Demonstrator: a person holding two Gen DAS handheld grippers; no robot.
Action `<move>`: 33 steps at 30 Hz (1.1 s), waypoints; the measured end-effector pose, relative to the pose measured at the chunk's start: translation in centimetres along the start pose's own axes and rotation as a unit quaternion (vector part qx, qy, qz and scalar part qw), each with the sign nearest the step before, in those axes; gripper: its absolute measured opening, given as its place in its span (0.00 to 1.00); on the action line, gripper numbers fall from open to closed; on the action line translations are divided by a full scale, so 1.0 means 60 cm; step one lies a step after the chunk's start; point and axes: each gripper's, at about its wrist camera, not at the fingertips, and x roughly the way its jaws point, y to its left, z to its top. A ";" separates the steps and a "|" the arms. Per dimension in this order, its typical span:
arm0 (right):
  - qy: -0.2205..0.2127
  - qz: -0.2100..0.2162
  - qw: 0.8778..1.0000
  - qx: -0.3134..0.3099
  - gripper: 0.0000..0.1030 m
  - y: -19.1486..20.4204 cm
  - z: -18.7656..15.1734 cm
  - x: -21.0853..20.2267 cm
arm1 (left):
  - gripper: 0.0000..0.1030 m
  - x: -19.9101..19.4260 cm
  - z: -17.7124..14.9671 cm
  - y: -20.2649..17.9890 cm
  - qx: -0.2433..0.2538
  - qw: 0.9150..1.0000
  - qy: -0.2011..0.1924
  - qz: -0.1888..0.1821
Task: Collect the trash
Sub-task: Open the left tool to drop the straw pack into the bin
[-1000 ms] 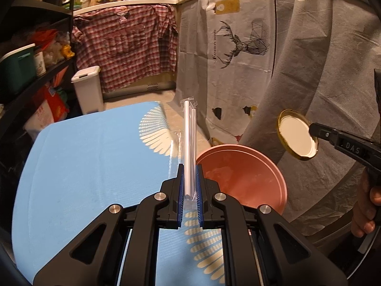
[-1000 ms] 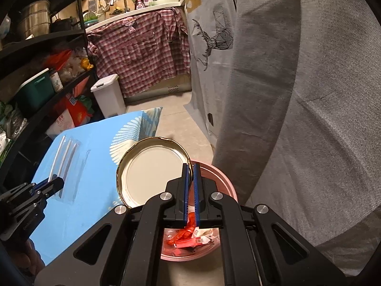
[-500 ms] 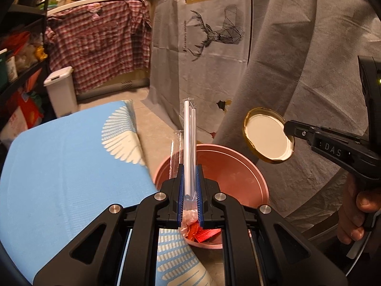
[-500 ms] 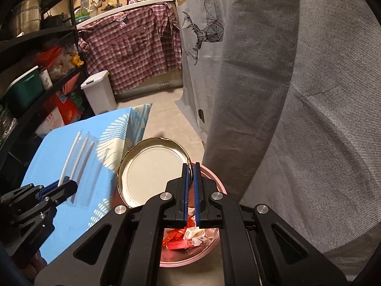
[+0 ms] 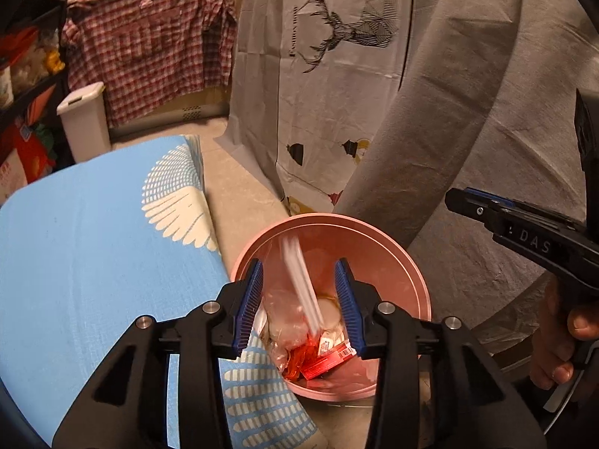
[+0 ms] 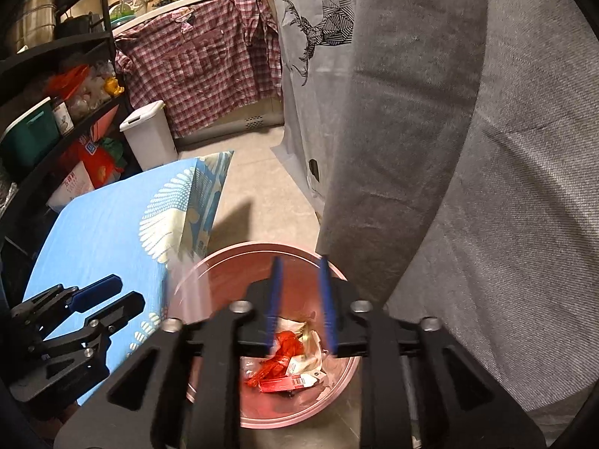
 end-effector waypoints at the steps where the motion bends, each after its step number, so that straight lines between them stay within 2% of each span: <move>1: -0.003 0.000 1.000 0.000 0.33 0.000 0.000 -0.001 | 0.39 -0.002 0.000 0.003 -0.002 1.000 0.000 0.002; 7: -0.018 0.004 1.000 0.001 0.43 0.003 -0.003 -0.013 | 0.39 -0.028 0.001 0.012 -0.006 1.000 -0.010 0.013; 10: -0.037 0.008 0.999 -0.002 0.51 0.008 -0.007 -0.037 | 0.49 -0.052 -0.002 0.015 -0.006 0.999 -0.021 0.027; 15: -0.069 0.013 0.998 -0.008 0.59 0.019 -0.014 -0.088 | 0.57 -0.101 -0.009 0.014 -0.004 0.998 -0.041 0.048; 17: -0.088 0.015 0.996 -0.013 0.63 0.028 -0.018 -0.117 | 0.63 -0.125 -0.014 0.006 0.002 0.997 -0.052 0.060; 22: -0.133 0.007 0.991 -0.020 0.80 0.039 -0.038 -0.189 | 0.71 -0.180 -0.029 -0.027 0.022 0.994 -0.076 0.082; 23: -0.139 0.006 0.990 -0.018 0.80 0.038 -0.045 -0.200 | 0.72 -0.189 -0.032 -0.033 0.026 0.993 -0.079 0.086; 27: -0.159 0.001 0.987 -0.006 0.87 0.030 -0.077 -0.247 | 0.74 -0.226 -0.052 -0.050 0.030 0.989 -0.093 0.111; 33: -0.162 -0.006 0.987 0.003 0.92 0.030 -0.114 -0.291 | 0.74 -0.269 -0.092 -0.051 -0.012 0.988 -0.095 0.123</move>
